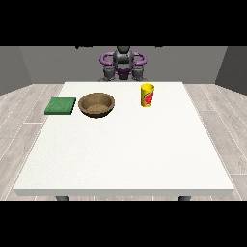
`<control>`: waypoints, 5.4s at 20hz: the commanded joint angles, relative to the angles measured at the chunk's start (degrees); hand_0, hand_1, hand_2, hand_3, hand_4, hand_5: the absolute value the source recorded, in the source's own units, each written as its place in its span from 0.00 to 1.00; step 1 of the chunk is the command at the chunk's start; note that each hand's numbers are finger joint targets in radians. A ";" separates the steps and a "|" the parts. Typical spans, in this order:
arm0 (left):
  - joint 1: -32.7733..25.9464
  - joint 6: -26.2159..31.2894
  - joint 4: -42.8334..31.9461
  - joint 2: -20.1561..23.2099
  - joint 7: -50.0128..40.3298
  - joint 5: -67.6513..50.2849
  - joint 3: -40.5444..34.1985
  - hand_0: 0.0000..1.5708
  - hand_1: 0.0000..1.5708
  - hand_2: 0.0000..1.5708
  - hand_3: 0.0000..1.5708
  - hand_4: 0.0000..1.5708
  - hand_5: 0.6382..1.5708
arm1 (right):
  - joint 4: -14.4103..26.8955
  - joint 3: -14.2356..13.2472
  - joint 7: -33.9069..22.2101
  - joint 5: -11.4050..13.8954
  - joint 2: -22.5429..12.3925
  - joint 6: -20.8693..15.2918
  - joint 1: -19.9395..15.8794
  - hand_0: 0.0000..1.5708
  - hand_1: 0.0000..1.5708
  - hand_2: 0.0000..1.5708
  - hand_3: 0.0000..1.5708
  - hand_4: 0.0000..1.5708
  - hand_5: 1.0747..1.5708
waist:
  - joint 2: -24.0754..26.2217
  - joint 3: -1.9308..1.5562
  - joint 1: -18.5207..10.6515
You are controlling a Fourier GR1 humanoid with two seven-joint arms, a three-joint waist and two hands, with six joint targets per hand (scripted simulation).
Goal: Pick the cup and pour the ball into the bowl, then pick the bowl and place it on the pad
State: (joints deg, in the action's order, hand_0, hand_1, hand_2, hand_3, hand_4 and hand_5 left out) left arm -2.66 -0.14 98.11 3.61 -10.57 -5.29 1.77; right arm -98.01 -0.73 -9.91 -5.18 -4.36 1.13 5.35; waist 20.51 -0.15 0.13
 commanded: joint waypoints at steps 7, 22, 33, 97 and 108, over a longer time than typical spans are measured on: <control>-8.41 -3.58 14.56 -2.92 -5.39 0.09 4.05 0.00 0.00 0.00 0.00 0.00 0.98 | -16.48 0.92 -4.94 -6.34 1.57 1.88 12.57 0.00 0.00 0.00 0.00 0.32 1.00 | -0.25 0.13 1.57; 4.63 -12.84 -4.52 -3.61 23.03 7.62 7.31 0.00 0.00 0.00 0.00 0.00 0.92 | -2.25 -5.52 17.72 -7.86 -0.49 11.52 3.08 0.00 0.00 0.00 0.00 0.22 1.00 | -23.38 0.14 4.74; 14.44 -10.45 -22.87 -2.33 33.17 6.03 -2.25 0.00 0.00 0.00 0.00 0.00 0.90 | 9.95 -12.94 25.52 -9.07 -5.26 15.92 -2.89 0.00 0.00 0.00 0.00 0.15 1.00 | -26.65 0.15 4.40; 54.24 -4.20 -54.97 -3.61 -26.33 79.15 43.57 0.00 0.00 0.76 0.95 0.57 1.00 | 37.09 -18.38 20.06 -12.40 -16.35 23.56 -16.77 0.00 0.00 0.00 0.00 0.44 0.98 | -13.97 0.11 6.45; 44.74 -25.58 -40.60 -0.32 -15.39 62.67 26.26 0.65 0.65 0.98 0.78 0.78 0.99 | 39.26 -23.04 18.71 -15.03 -18.01 19.71 -18.97 0.00 0.00 0.00 0.00 0.45 1.00 | -21.77 0.40 -4.24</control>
State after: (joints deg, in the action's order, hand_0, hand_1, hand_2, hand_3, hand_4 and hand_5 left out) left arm 46.53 -17.57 52.45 2.37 -30.94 64.57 33.75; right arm -59.20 -22.99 8.48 -19.62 -23.36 22.13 -13.64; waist 1.95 0.09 -0.94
